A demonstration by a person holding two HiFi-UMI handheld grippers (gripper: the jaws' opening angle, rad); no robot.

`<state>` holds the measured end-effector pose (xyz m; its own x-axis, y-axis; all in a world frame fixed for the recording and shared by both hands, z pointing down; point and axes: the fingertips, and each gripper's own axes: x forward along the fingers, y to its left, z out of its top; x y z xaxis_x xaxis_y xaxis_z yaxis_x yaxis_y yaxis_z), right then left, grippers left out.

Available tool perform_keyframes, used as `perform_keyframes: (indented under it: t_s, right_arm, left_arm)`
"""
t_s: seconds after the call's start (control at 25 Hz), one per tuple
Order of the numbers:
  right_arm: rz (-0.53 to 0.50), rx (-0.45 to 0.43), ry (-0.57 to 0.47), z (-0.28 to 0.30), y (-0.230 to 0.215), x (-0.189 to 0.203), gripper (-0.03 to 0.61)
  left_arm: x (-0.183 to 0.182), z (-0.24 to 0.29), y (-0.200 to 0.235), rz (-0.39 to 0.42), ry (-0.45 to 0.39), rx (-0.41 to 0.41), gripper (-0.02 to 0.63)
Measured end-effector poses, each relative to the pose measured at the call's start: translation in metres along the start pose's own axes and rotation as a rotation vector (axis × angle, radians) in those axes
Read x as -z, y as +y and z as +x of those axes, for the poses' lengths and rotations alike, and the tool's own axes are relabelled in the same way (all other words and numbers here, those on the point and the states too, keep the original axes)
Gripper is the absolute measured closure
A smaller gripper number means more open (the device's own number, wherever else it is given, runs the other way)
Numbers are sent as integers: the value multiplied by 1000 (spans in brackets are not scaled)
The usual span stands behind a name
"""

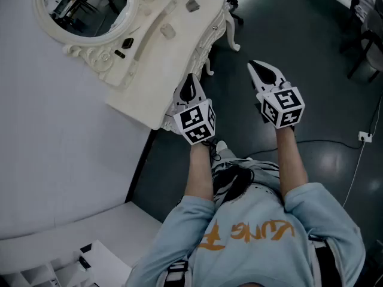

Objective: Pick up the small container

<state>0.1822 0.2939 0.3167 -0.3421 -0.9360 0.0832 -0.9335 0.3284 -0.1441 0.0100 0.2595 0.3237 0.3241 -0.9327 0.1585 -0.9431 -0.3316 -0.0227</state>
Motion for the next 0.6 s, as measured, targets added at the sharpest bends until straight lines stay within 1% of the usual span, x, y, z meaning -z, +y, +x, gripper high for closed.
perform_keyframes:
  t_s: [0.28,0.6]
  right_arm:
    - [-6,-26,-3,4,6,-2,549]
    - [-18,-41,4,10,-2,-7,549]
  left_arm:
    - [-2,-2,6,8,3,-24,592]
    - [-7,7,9,-28,-20,-45,592]
